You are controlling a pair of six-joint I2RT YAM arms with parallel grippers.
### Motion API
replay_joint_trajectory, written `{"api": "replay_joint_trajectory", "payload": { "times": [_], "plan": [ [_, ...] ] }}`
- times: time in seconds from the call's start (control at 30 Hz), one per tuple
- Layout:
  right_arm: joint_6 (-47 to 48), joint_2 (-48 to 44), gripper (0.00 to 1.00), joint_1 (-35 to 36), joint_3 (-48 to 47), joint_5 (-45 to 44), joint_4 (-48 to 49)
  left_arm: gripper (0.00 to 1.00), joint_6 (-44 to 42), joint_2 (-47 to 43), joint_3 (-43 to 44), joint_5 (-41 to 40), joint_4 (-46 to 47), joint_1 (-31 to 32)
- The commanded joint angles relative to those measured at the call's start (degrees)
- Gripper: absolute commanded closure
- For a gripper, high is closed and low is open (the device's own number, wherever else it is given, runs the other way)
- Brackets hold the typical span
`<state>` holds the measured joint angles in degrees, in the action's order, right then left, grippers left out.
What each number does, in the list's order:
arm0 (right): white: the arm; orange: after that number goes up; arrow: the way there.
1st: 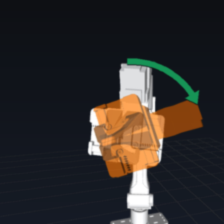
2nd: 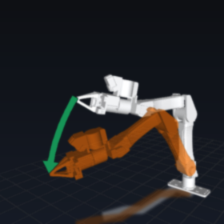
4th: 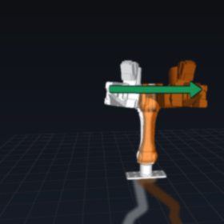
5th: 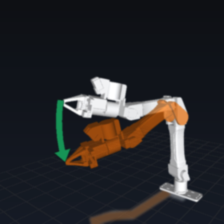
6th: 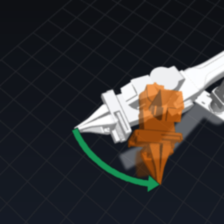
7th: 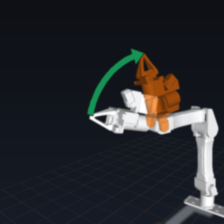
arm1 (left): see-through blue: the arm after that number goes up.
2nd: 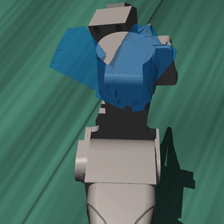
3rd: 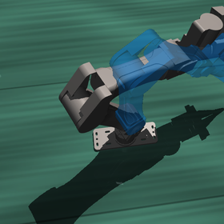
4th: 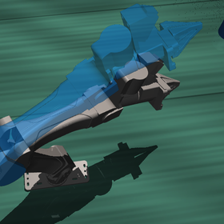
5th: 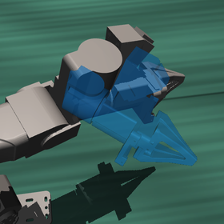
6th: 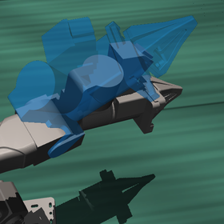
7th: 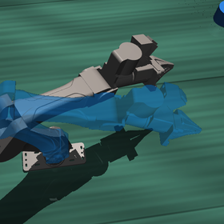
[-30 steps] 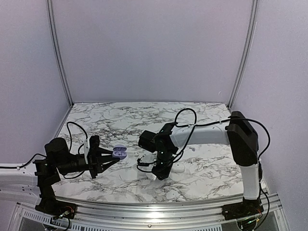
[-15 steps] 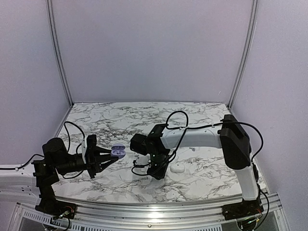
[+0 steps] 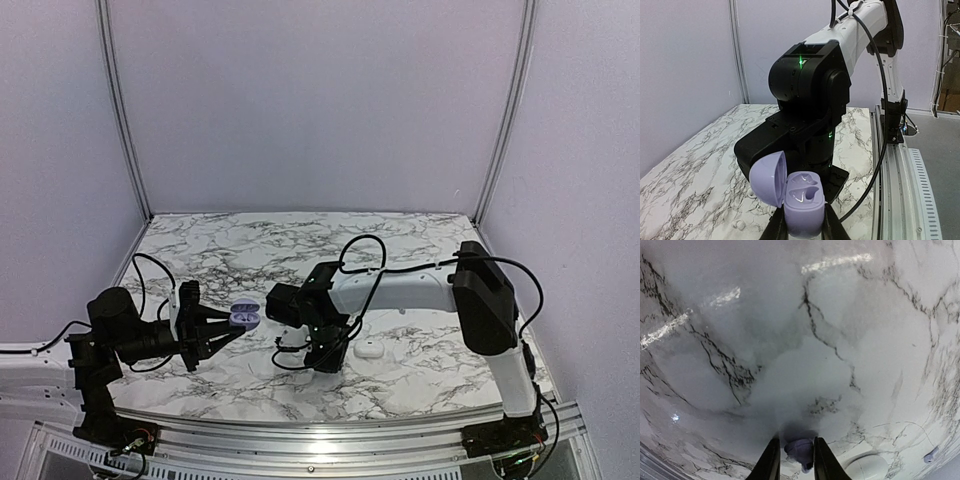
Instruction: Insert the wireless bluetooth earbuds into the charging case
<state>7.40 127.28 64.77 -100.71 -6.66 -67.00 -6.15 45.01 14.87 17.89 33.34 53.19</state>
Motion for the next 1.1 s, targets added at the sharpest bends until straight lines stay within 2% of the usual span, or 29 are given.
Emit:
{"api": "replay_joint_trajectory", "payload": {
  "times": [0.0, 0.23, 0.4, 0.57, 0.77, 0.97, 1.07],
  "plan": [
    [-0.4, 0.3, 0.78, 0.4, -1.1, -0.3, -0.5, 0.96, 0.5, -0.8, -0.5, 0.2, 1.9, -0.3],
    [-1.6, -1.8, 0.87, -0.9, 2.0, 1.6, 2.7, 0.96, 0.6, -0.8, -0.8, -0.4, 2.1, -0.3],
    [-3.6, -8.1, 0.88, -4.2, 6.1, 4.2, 10.3, 0.96, 2.0, -1.3, -1.4, -1.6, 4.6, -0.6],
    [-5.2, -17.0, 0.89, -8.0, 14.2, 6.1, 23.2, 0.96, 5.6, 0.3, -1.4, -2.2, 9.2, -2.8],
    [-7.1, -29.4, 0.89, -11.7, 23.1, 8.6, 40.2, 0.98, 10.8, 6.4, 0.1, -2.3, 17.0, -5.2],
    [-7.7, -42.3, 0.89, -12.0, 32.1, 13.0, 60.6, 0.99, 10.8, 12.9, 0.5, -0.4, 27.3, -5.5],
    [-7.8, -46.1, 0.89, -12.0, 36.0, 17.9, 69.7, 0.99, 10.1, 16.2, 1.7, 2.3, 30.2, -5.5]
  ]
}}
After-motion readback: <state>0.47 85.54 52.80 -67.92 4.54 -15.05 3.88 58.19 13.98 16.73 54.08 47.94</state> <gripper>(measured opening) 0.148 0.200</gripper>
